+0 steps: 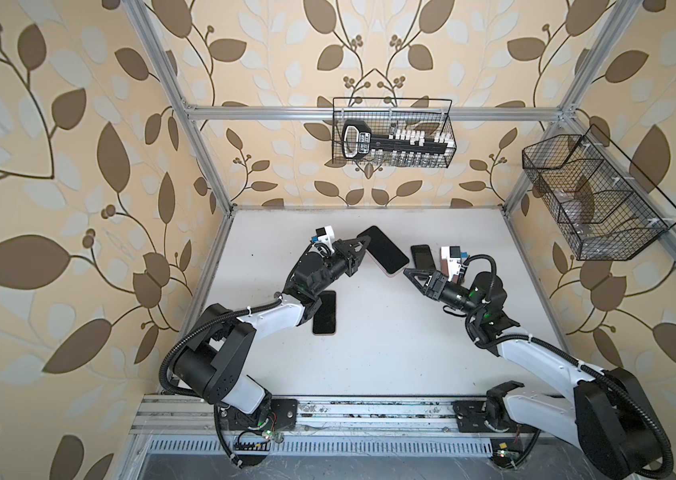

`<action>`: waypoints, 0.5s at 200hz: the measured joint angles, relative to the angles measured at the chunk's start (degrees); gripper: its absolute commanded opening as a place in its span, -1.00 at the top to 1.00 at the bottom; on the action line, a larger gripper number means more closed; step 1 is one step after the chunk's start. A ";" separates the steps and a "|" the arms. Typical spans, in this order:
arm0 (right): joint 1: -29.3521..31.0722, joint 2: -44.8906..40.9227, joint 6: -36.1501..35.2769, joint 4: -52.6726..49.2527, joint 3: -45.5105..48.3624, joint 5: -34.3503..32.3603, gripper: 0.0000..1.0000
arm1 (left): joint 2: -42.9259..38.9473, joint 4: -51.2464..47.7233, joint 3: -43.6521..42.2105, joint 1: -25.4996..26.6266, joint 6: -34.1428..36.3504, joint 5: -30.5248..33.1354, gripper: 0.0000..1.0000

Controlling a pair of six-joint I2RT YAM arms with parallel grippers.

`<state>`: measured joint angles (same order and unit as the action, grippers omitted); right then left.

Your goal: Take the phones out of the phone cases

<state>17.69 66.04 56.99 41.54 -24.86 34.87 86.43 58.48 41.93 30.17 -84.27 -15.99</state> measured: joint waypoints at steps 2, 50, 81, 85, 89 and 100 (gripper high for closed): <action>-0.07 0.15 0.02 0.07 0.00 0.00 -0.81 | 0.00 0.02 0.02 0.09 0.00 0.00 1.00; -0.48 1.92 0.66 1.99 0.02 0.02 -0.80 | 0.00 0.00 0.33 0.28 0.00 0.00 1.00; -0.72 2.01 0.68 2.78 0.02 0.04 -0.79 | 0.00 0.00 0.33 0.31 0.02 0.00 1.00; -0.74 2.01 0.68 2.80 0.02 0.04 -0.79 | 0.00 0.02 0.33 0.31 0.02 0.00 1.00; -0.83 2.01 0.68 2.84 0.02 0.04 -0.79 | 0.00 0.02 0.33 0.31 0.02 0.00 1.00; -0.96 2.01 0.68 2.86 0.02 0.04 -0.79 | 0.00 0.02 0.33 0.35 0.02 0.02 1.00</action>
<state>16.73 68.05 57.67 44.40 -24.84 34.92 86.43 58.50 42.26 30.52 -84.25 -15.97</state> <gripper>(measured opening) 0.896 0.120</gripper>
